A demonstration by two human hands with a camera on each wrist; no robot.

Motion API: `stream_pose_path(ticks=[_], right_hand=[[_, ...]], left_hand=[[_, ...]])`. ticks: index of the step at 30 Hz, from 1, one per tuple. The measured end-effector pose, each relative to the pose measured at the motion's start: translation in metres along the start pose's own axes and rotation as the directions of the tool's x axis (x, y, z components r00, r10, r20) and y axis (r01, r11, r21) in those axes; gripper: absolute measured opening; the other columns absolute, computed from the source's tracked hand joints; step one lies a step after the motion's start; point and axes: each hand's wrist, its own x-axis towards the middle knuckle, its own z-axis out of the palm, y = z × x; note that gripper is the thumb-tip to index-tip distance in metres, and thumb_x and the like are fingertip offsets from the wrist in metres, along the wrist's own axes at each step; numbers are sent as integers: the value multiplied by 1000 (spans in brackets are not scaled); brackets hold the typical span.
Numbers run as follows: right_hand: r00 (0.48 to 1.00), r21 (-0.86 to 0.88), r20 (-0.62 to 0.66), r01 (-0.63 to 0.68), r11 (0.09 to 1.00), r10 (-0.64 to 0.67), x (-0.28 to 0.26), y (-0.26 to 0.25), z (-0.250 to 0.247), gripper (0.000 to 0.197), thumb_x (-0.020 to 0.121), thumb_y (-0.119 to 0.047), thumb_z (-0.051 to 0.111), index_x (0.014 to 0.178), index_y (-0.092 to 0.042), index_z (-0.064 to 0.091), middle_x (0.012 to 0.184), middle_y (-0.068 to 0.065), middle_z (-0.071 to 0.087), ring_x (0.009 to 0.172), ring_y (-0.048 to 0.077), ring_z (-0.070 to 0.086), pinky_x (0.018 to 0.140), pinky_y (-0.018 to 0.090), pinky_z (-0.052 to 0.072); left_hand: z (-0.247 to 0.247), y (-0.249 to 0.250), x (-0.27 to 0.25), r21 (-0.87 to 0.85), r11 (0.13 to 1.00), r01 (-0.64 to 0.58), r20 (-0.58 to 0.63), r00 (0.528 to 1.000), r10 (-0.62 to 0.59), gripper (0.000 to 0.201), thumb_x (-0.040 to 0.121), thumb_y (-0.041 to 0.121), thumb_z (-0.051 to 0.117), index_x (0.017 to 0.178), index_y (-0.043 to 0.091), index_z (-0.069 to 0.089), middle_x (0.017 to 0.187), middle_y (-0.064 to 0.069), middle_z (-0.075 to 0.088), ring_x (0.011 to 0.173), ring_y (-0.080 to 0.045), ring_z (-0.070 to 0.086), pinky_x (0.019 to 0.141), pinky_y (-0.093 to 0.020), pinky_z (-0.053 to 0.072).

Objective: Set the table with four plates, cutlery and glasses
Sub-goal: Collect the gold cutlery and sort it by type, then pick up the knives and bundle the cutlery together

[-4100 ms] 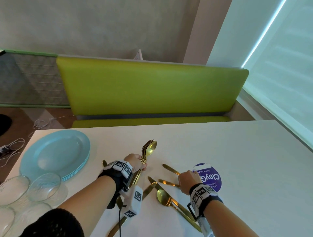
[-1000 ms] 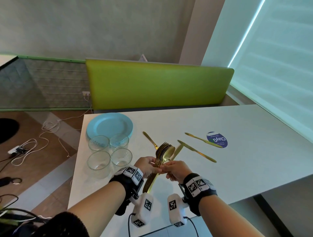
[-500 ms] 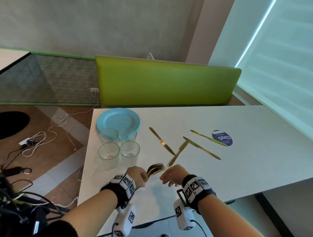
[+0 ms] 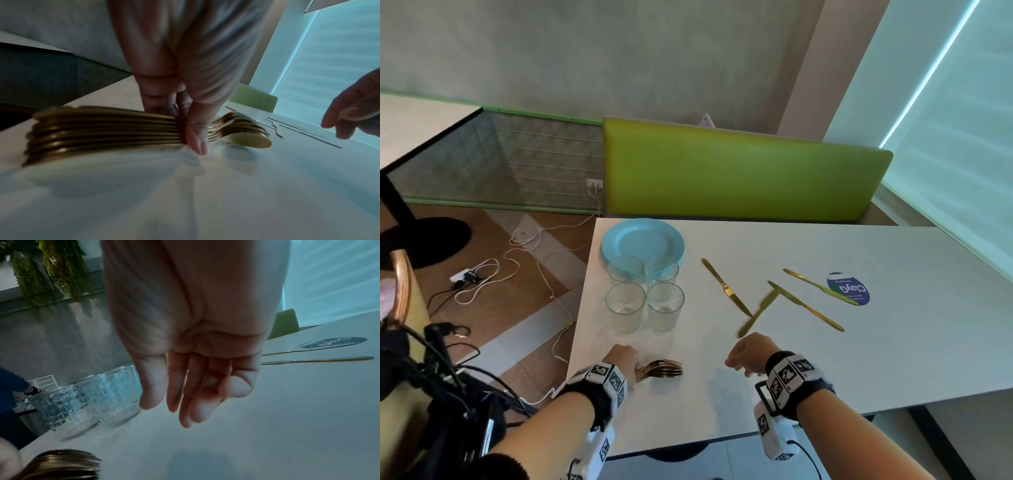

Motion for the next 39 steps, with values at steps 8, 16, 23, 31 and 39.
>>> stream_pose_path(ticks=[8, 16, 23, 31, 39], right_hand=[[1000, 6, -27, 13, 1000, -12, 6, -1, -1, 29, 89, -29, 62, 112, -11, 68, 109, 3, 72, 58, -1, 54, 56, 9, 41], [999, -15, -39, 24, 1000, -24, 9, 0, -8, 28, 89, -29, 63, 110, -12, 69, 109, 3, 72, 58, 0, 56, 59, 8, 41], [998, -48, -65, 21, 999, -24, 7, -4, -26, 30, 91, -29, 60, 113, -11, 67, 110, 7, 72, 80, 9, 61, 86, 22, 50], [993, -72, -117, -10, 997, 2, 10, 4, -57, 30, 92, -31, 58, 114, -13, 67, 107, 3, 71, 88, 11, 65, 93, 23, 50], [989, -73, -98, -118, 990, 111, 51, 60, -96, 34, 89, -24, 60, 119, -8, 63, 118, 10, 67, 109, 24, 64, 58, 15, 42]], left_hand=[[-2, -2, 6, -14, 1000, 14, -31, 999, -15, 53, 83, 23, 69, 132, 9, 53, 139, -8, 51, 127, -22, 52, 105, -26, 43], [-3, 0, 6, -32, 999, 21, -42, 999, -23, 73, 82, 26, 70, 145, 10, 35, 149, -14, 35, 137, -25, 39, 111, -31, 37], [-10, 13, 2, -45, 998, 45, -70, 996, -48, 62, 84, 27, 67, 137, 7, 44, 142, -13, 45, 132, -26, 45, 108, -29, 39], [-50, 73, 0, -180, 976, -125, -161, 982, 96, 44, 92, 22, 55, 131, 3, 49, 136, -13, 50, 125, -27, 50, 104, -32, 43], [-107, 148, 43, -378, 898, -227, -235, 961, 144, 34, 86, 26, 63, 117, 11, 61, 125, -6, 61, 116, -19, 57, 99, -26, 46]])
